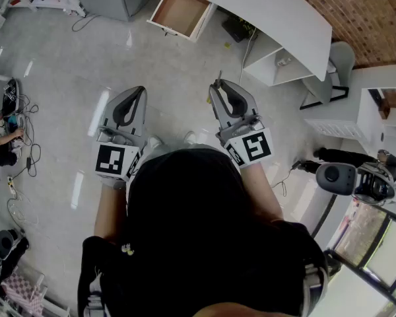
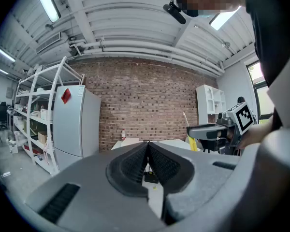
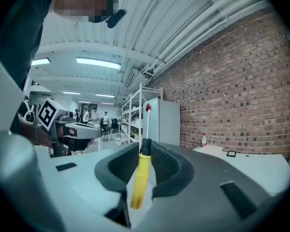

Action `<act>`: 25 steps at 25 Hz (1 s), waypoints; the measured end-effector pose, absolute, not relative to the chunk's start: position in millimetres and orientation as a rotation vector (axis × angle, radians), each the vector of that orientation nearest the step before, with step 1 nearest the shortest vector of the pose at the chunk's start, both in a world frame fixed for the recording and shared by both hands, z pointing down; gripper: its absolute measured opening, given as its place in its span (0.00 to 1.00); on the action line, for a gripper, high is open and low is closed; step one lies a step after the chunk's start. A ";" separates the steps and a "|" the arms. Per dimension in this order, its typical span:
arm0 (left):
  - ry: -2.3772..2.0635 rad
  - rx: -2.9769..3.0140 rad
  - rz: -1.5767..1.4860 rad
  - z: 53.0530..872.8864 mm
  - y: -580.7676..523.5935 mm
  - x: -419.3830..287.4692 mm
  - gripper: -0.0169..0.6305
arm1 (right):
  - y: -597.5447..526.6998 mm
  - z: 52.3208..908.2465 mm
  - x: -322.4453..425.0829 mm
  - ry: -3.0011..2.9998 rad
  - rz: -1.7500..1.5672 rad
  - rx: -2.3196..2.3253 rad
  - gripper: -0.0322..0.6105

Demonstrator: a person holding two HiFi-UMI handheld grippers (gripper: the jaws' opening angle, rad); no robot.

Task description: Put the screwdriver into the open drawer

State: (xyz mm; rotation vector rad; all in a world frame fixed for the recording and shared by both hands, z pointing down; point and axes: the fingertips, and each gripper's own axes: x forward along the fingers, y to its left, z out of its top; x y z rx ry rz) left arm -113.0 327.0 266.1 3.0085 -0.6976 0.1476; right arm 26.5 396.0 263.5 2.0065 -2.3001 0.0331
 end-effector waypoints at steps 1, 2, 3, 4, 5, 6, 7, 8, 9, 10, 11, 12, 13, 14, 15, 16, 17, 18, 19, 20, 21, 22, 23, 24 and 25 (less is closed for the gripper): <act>-0.699 3.008 0.151 267.0 325.7 -117.1 0.03 | 394.9 263.3 22.9 -2.299 0.029 2.006 0.18; -0.701 3.008 0.154 268.0 324.1 -121.3 0.03 | 393.5 263.3 19.4 -2.297 0.025 2.006 0.18; -0.702 3.009 0.156 269.0 321.8 -125.4 0.03 | 391.6 263.6 16.0 -2.294 0.023 2.007 0.18; -0.703 3.010 0.159 269.9 318.7 -129.4 0.03 | 388.9 264.1 12.7 -2.292 0.023 2.008 0.18; -0.703 3.011 0.160 270.6 315.1 -133.5 0.03 | 385.5 264.9 9.5 -2.288 0.024 2.009 0.18; -0.704 3.012 0.162 271.3 311.2 -137.9 0.03 | 381.8 265.8 6.1 -2.283 0.025 2.010 0.18; -0.705 3.013 0.164 272.3 307.2 -142.8 0.03 | 378.0 266.8 2.2 -2.278 0.026 2.012 0.18; -0.705 3.015 0.170 273.4 303.4 -148.2 0.03 | 374.1 267.7 -2.0 -2.271 0.026 2.014 0.18; -0.703 3.015 0.180 274.9 299.9 -154.0 0.03 | 370.2 268.5 -6.3 -2.264 0.026 2.018 0.18; -0.698 3.014 0.192 276.5 296.5 -159.9 0.03 | 366.4 269.0 -10.3 -2.259 0.027 2.023 0.18; -0.694 3.011 0.197 277.8 293.0 -165.7 0.03 | 362.9 269.5 -13.6 -2.256 0.032 2.033 0.18; -0.693 3.010 0.185 278.3 289.1 -171.2 0.03 | 359.6 270.0 -16.2 -2.255 0.041 2.046 0.18; -0.695 3.006 0.169 278.6 284.7 -176.8 0.03 | 356.6 270.6 -18.5 -2.259 0.052 2.061 0.18; -0.701 2.998 0.158 279.6 280.0 -182.5 0.03 | 353.7 271.5 -20.8 -2.264 0.061 2.072 0.18; -0.707 2.989 0.155 281.4 275.4 -188.3 0.03 | 350.9 272.8 -23.1 -2.264 0.067 2.079 0.18; -0.709 2.981 0.156 283.8 271.2 -193.5 0.03 | 348.2 274.3 -24.9 -2.257 0.068 2.084 0.18; -0.708 2.975 0.159 286.4 267.4 -197.9 0.03 | 345.7 275.9 -25.8 -2.244 0.068 2.088 0.18; -0.706 2.970 0.163 289.0 264.3 -201.1 0.03 | 343.3 277.7 -25.9 -2.232 0.070 2.093 0.18; -0.705 2.966 0.168 291.5 261.7 -203.4 0.03 | 340.9 279.8 -25.2 -2.223 0.075 2.098 0.18; -0.706 2.962 0.174 294.0 259.1 -205.0 0.03 | 338.4 282.2 -23.7 -2.218 0.084 2.106 0.18; -0.710 2.958 0.180 296.3 256.4 -205.8 0.03 | 335.5 284.6 -21.4 -2.216 0.096 2.115 0.18; -0.716 2.951 0.186 298.3 253.4 -205.7 0.03 | 332.0 286.8 -18.3 -2.218 0.112 2.124 0.18; -0.723 2.944 0.192 300.0 250.1 -204.7 0.03 | 327.9 288.6 -14.5 -2.225 0.129 2.135 0.18; -0.730 2.937 0.198 301.6 246.5 -202.9 0.03 | 323.4 289.8 -10.4 -2.233 0.144 2.144 0.18; -0.736 2.931 0.201 303.0 242.4 -200.7 0.03 | 318.2 290.5 -6.3 -2.239 0.152 2.150 0.18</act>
